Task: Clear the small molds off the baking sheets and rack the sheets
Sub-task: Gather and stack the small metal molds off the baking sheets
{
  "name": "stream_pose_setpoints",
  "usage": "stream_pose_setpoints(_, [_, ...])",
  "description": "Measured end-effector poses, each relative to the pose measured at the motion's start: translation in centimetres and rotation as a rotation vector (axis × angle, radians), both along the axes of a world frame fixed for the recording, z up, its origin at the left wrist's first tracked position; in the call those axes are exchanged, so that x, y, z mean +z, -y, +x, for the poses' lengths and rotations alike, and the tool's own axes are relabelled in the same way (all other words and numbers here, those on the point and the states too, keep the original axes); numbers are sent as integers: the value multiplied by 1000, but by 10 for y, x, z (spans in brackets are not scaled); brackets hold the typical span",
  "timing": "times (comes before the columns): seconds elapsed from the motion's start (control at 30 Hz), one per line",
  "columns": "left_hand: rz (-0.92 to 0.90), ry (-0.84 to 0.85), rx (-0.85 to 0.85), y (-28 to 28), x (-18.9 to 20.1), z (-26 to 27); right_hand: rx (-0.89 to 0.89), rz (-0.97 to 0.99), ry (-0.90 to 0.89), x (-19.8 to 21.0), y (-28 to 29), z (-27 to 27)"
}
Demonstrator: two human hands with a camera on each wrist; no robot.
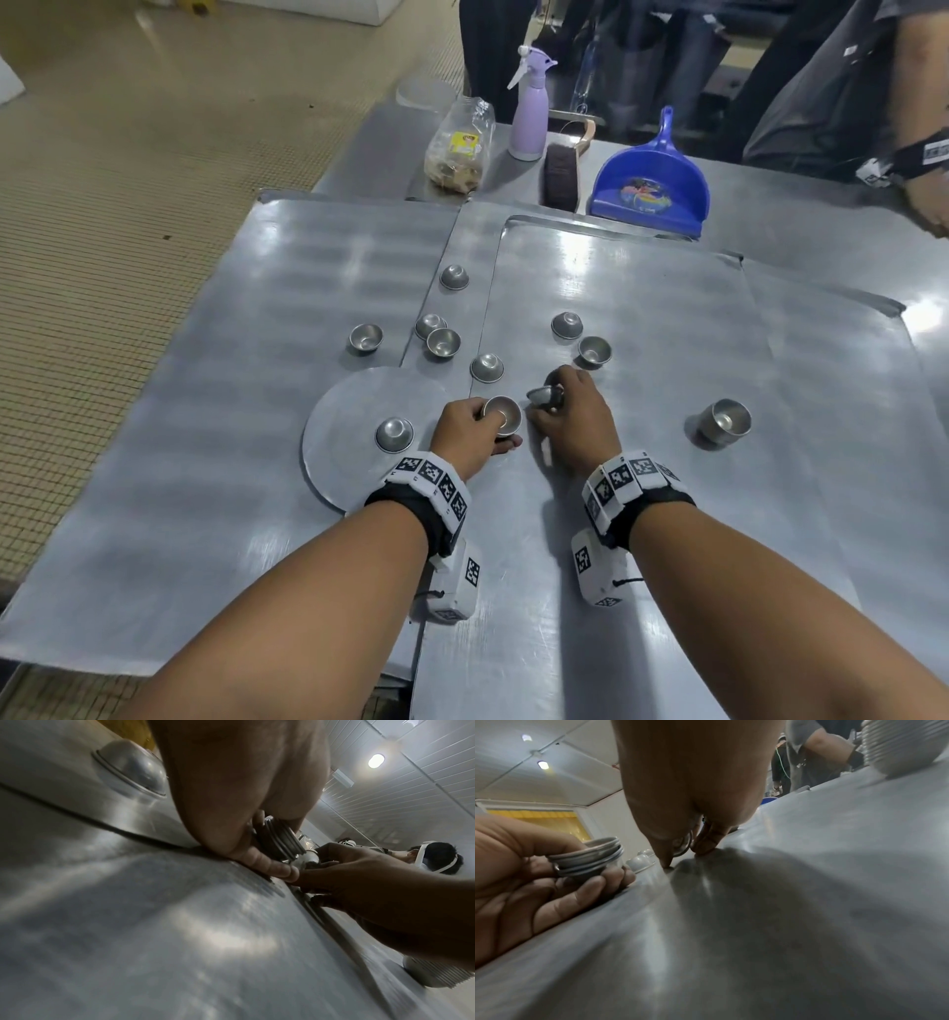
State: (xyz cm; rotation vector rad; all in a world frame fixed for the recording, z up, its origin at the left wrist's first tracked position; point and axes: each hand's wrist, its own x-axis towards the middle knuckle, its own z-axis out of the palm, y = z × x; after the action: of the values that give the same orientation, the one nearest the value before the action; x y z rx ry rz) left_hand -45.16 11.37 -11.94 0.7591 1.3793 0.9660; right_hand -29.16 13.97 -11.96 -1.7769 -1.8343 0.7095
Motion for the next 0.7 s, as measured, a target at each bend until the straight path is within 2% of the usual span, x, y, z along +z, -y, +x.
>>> stream_pose_setpoints(0.33, [3, 6, -2, 1, 3, -2, 32, -52, -74, 7, 13, 4])
stream_pose_setpoints(0.57, [12, -14, -40, 2, 6, -2, 22, -127, 58, 9, 20, 13])
stream_pose_setpoints(0.7, [5, -44, -63, 1, 11, -3, -7, -63, 16, 20, 32, 18])
